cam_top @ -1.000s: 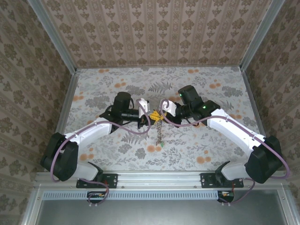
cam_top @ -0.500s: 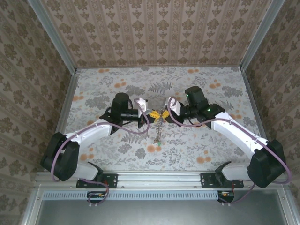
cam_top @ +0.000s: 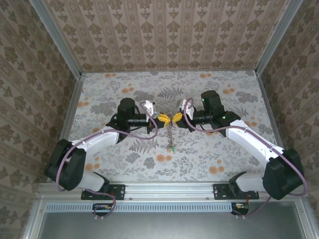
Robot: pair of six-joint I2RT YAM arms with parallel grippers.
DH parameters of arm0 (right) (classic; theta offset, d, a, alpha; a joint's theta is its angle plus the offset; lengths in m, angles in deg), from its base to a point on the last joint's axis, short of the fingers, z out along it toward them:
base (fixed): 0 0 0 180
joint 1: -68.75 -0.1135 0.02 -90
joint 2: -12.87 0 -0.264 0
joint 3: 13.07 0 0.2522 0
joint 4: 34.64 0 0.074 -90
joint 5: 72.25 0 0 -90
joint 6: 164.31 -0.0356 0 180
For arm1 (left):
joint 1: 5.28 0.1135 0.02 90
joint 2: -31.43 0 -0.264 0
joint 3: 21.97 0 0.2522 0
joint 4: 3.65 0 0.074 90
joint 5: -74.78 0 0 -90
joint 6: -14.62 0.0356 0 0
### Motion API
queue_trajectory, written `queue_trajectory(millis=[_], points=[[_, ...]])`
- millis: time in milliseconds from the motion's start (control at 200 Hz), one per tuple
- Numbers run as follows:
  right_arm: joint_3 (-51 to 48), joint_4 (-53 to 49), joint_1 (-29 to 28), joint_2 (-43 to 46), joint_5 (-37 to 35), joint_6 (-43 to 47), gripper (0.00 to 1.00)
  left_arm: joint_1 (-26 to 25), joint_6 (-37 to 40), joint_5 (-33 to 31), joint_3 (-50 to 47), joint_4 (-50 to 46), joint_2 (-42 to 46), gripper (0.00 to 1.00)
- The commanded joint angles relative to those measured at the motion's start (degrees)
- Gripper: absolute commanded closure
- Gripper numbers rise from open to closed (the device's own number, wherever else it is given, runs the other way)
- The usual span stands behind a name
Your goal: Put the keys on the keyring
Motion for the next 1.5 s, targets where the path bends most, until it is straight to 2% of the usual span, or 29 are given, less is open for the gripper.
queue_trajectory(millis=[0,155,320,420,450,505,570,650,725,845,1115,1390,1495], points=[[0.08,3.41,-0.21,-0.62,3.81,-1.37,0.87,-0.45,-2.2,4.22,0.27,5.51,-0.42,1.0],[0.07,3.59,-0.21,-1.38,4.34,-1.57,0.87,-0.54,-2.96,4.33,0.3,6.6,-0.94,1.0],[0.13,1.83,-0.22,-1.67,2.53,-0.49,0.97,-0.54,-3.19,4.02,0.09,7.06,-0.78,1.0],[0.74,-0.46,-0.21,-1.47,0.22,0.86,1.0,-0.54,-0.47,2.97,1.01,2.08,-0.36,1.0],[1.21,-1.93,-0.34,-1.52,-0.78,1.89,1.0,-0.54,0.61,2.5,1.26,0.08,-0.07,0.97],[2.54,-5.3,-0.71,-1.49,-2.48,3.63,1.0,-0.59,3.61,1.06,1.79,-4.19,0.73,0.84],[4.2,-8.73,-1.36,-1.44,-4.67,5.35,1.0,-0.78,8.14,-1.03,3.06,-10.84,1.62,0.76],[6.13,-12.81,-2.43,-1.52,-7.87,7.43,1.0,-1.06,13.36,-3.44,4.84,-18.68,2.38,0.74],[8.24,-16.69,-3.4,-1.88,-10.79,8.75,1.0,-1.07,15.4,-4.72,5.64,-21.73,2.79,0.73],[11.88,-24.33,-5.53,-2.71,-15.71,11.51,1.0,-1.29,15.82,-5.0,5.89,-21.95,2.5,0.71],[20.13,-36.74,-7.89,-5.9,-19.8,14.26,1.0,-2.17,13.54,-4.76,5.02,-17.53,1.44,0.7],[24.25,-39.79,-8.91,-7.99,-20.44,14.97,1.0,-2.56,10.04,-2.56,3.58,-11.64,0.81,0.71],[24.86,-39.79,-9.1,-8.16,-20.3,15.0,1.0,-2.56,10.51,-2.72,3.64,-12.36,0.6,0.72]])
